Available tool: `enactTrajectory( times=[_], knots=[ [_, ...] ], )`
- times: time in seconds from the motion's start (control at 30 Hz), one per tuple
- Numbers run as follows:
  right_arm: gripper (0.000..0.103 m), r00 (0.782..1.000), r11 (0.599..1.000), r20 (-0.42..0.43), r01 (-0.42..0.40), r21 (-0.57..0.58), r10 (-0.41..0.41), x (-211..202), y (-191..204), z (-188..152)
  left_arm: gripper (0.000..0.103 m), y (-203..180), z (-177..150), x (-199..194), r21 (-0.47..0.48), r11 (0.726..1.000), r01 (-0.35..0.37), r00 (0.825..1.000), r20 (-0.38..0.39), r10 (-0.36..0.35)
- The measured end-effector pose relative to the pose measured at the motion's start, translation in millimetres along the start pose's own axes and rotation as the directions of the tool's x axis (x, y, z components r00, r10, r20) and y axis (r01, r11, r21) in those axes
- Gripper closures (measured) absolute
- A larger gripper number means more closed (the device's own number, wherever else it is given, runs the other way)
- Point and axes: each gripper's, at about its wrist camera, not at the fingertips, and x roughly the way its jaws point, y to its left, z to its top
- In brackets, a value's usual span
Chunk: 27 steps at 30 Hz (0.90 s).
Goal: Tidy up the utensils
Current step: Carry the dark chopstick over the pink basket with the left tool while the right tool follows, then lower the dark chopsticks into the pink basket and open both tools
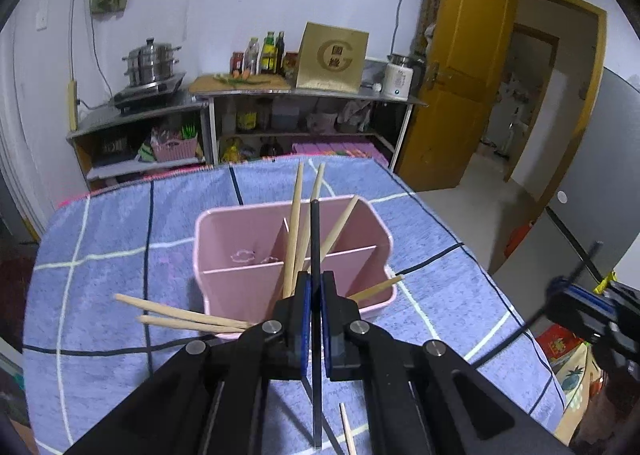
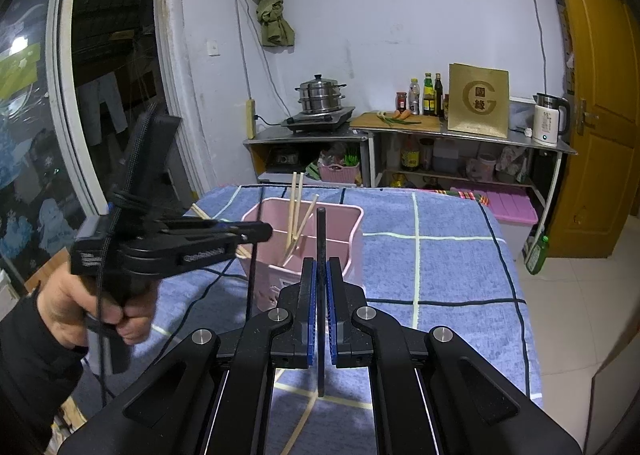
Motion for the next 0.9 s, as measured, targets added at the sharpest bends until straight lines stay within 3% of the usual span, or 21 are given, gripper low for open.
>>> enactTrajectory(
  times=[0.53, 0.9],
  knots=[
    [0.099, 0.998, 0.999, 0.060, -0.003, -0.037, 0.005, -14, 25, 34, 0.099, -9, 26, -90, 0.085, 0.996, -0.030, 0.995, 0.096, 0.022],
    [0.099, 0.991, 0.997, 0.124, -0.044, -0.070, 0.053, -21, 50, 70, 0.099, 0, 54, -131, 0.077, 0.995, -0.066, 0.986, 0.160, 0.053]
  ],
)
